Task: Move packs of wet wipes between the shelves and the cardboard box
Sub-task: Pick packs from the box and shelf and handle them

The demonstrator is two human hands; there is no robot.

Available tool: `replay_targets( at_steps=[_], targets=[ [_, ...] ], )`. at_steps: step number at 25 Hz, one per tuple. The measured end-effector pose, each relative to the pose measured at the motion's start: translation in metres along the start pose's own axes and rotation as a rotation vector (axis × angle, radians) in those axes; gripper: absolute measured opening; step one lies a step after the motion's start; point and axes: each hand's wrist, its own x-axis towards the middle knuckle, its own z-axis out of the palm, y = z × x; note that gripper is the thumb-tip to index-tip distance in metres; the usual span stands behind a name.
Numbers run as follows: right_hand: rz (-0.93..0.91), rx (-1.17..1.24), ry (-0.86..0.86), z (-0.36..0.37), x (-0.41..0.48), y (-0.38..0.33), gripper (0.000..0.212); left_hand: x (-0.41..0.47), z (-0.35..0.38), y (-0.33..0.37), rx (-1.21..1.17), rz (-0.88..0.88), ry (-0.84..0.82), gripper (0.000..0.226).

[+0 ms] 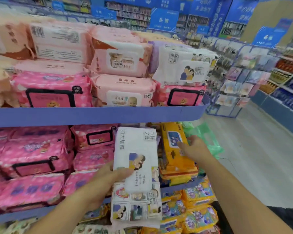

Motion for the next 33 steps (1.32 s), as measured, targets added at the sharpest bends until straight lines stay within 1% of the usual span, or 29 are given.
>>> replay_targets(
  at_steps=[1, 2, 3, 5, 6, 8, 9, 11, 15, 17, 19, 20, 22, 24, 28, 29, 31, 32, 33],
  targets=[
    [0.078, -0.041, -0.045, 0.002, 0.014, 0.011, 0.070, 0.003, -0.002, -0.001, -0.042, -0.006, 0.060, 0.102],
    [0.180, 0.040, -0.133, 0.005, 0.027, 0.016, 0.075, 0.007, -0.004, -0.004, -0.094, 0.002, 0.110, 0.110],
    [0.282, 0.176, -0.216, 0.008, 0.035, 0.019, 0.075, 0.009, -0.006, -0.003, -0.116, 0.011, 0.153, 0.115],
    [0.378, 0.319, -0.327, 0.009, 0.045, 0.020, 0.063, 0.010, -0.011, -0.005, -0.136, 0.039, 0.202, 0.119],
    [0.393, 0.370, -0.357, 0.011, 0.049, 0.023, 0.061, 0.010, -0.012, -0.006, -0.133, 0.054, 0.209, 0.118],
    [0.414, 0.452, -0.376, 0.016, 0.051, 0.028, 0.065, 0.004, -0.010, -0.009, -0.093, 0.054, 0.199, 0.114],
    [0.416, 0.504, -0.354, 0.020, 0.051, 0.030, 0.063, 0.001, -0.009, -0.009, -0.080, 0.045, 0.196, 0.112],
    [0.363, 0.580, -0.305, 0.021, 0.043, 0.030, 0.053, -0.006, -0.011, -0.014, -0.098, 0.036, 0.205, 0.112],
    [0.224, 0.635, -0.208, 0.011, -0.007, 0.039, 0.043, -0.027, -0.031, -0.026, -0.153, 0.040, 0.243, 0.109],
    [0.157, 0.647, -0.191, 0.011, -0.049, 0.043, 0.048, -0.048, -0.044, -0.030, -0.156, 0.042, 0.253, 0.110],
    [0.099, 0.632, -0.251, 0.023, -0.100, 0.038, 0.061, -0.075, -0.060, -0.036, -0.141, 0.047, 0.263, 0.103],
    [0.076, 0.637, -0.291, 0.035, -0.125, 0.034, 0.064, -0.092, -0.070, -0.041, -0.131, 0.046, 0.281, 0.094],
    [0.039, 0.639, -0.349, 0.070, -0.174, 0.020, 0.057, -0.138, -0.095, -0.056, -0.117, 0.051, 0.326, 0.081],
    [0.011, 0.654, -0.388, 0.115, -0.220, 0.005, 0.042, -0.197, -0.125, -0.074, -0.104, 0.049, 0.391, 0.079],
    [-0.014, 0.668, -0.565, 0.230, -0.325, -0.037, 0.037, -0.356, -0.202, -0.114, -0.130, 0.059, 0.570, 0.076],
    [-0.031, 0.638, -0.629, 0.259, -0.351, -0.048, 0.039, -0.399, -0.221, -0.125, -0.145, 0.059, 0.622, 0.075],
    [-0.069, 0.585, -0.774, 0.320, -0.405, -0.076, 0.054, -0.482, -0.262, -0.144, -0.206, 0.029, 0.731, 0.070],
    [-0.076, 0.560, -0.841, 0.355, -0.433, -0.093, 0.062, -0.524, -0.286, -0.152, -0.238, 0.007, 0.785, 0.063],
    [-0.085, 0.539, -0.901, 0.386, -0.457, -0.107, 0.065, -0.559, -0.306, -0.160, -0.262, -0.012, 0.841, 0.052]
  ],
)
